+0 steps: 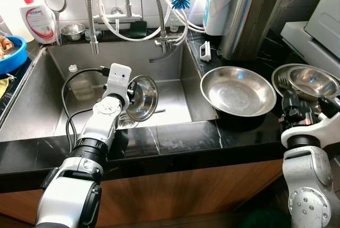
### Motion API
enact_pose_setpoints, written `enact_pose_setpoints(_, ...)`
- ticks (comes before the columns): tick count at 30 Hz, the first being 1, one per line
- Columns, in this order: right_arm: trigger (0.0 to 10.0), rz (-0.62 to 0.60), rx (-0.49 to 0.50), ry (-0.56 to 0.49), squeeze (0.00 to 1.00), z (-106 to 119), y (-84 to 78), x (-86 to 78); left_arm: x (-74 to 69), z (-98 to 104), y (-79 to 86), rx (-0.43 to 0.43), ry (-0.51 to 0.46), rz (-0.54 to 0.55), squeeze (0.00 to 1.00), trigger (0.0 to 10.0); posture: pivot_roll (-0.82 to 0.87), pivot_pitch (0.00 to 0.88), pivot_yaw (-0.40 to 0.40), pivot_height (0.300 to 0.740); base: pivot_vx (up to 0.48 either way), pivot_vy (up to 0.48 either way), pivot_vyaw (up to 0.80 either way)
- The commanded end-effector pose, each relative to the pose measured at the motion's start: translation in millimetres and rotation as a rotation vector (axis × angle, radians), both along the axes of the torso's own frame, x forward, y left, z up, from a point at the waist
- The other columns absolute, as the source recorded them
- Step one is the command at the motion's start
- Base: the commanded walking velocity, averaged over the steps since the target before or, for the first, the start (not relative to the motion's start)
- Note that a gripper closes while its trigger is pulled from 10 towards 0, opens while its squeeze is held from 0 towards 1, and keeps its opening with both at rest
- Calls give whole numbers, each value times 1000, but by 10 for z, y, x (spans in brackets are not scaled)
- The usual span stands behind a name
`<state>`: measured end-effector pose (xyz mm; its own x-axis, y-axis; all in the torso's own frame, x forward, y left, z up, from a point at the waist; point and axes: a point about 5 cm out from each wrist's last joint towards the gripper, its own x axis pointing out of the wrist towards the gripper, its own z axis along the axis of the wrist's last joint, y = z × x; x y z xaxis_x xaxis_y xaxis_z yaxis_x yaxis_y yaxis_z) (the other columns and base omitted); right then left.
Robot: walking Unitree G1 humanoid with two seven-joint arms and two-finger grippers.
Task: Kitchen organization
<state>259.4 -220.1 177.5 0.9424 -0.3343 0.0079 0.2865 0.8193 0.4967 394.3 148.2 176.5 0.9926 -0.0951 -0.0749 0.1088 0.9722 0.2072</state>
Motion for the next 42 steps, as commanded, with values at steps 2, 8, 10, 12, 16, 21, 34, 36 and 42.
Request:
enact_pose_setpoints(2, 10000, -7, 3, 30, 0, -9, -7, 13, 34, 24, 49, -61, 42, 30, 1000, 10000, 7, 26, -12, 740, 0, 0, 0)
enact_pose_setpoints(8, 10000, 12, -4, 26, 0, 54, 22, 47, 91, 130, 140, -193, 103, 26, 0, 10000, 14, 30, -15, 740, 0, 0, 0)
enact_pose_setpoints(10, 10000, 18, -3, 28, 0, 60, 36, 53, 100, 131, 168, -235, 130, 37, 0, 10000, 14, 30, -15, 740, 0, 0, 0)
enact_pose_setpoints(12, 10000, 22, 0, 30, 0, 63, 50, 59, 105, 127, 185, -263, 158, 34, 0, 10000, 14, 31, -16, 740, 0, 0, 0)
enact_pose_setpoints(16, 10000, 32, 3, 33, 0, 65, 58, 64, 113, 161, 183, -255, 159, 12, 0, 10000, 15, 32, -17, 740, 0, 0, 0)
enact_pose_setpoints(21, 10000, 51, 8, 41, 0, 54, 76, 68, 105, 144, 156, -186, 175, -17, 0, 10000, 13, 35, -16, 740, 0, 0, 0)
enact_pose_setpoints(34, 10000, 75, 13, 49, 0, 40, 109, 66, 95, 127, 104, -233, 194, -43, 1000, 10000, 12, 35, -16, 740, 0, 0, 0)
enact_pose_setpoints(36, 10000, 76, 14, 49, 0, 40, 111, 67, 93, 123, 100, -235, 196, -41, 1000, 10000, 11, 36, -16, 740, 0, 0, 0)
enact_pose_setpoints(42, 10000, 83, 22, 48, 0, 41, 113, 69, 90, 120, 111, -289, 207, -30, 1000, 10000, 11, 37, -18, 740, 0, 0, 0)
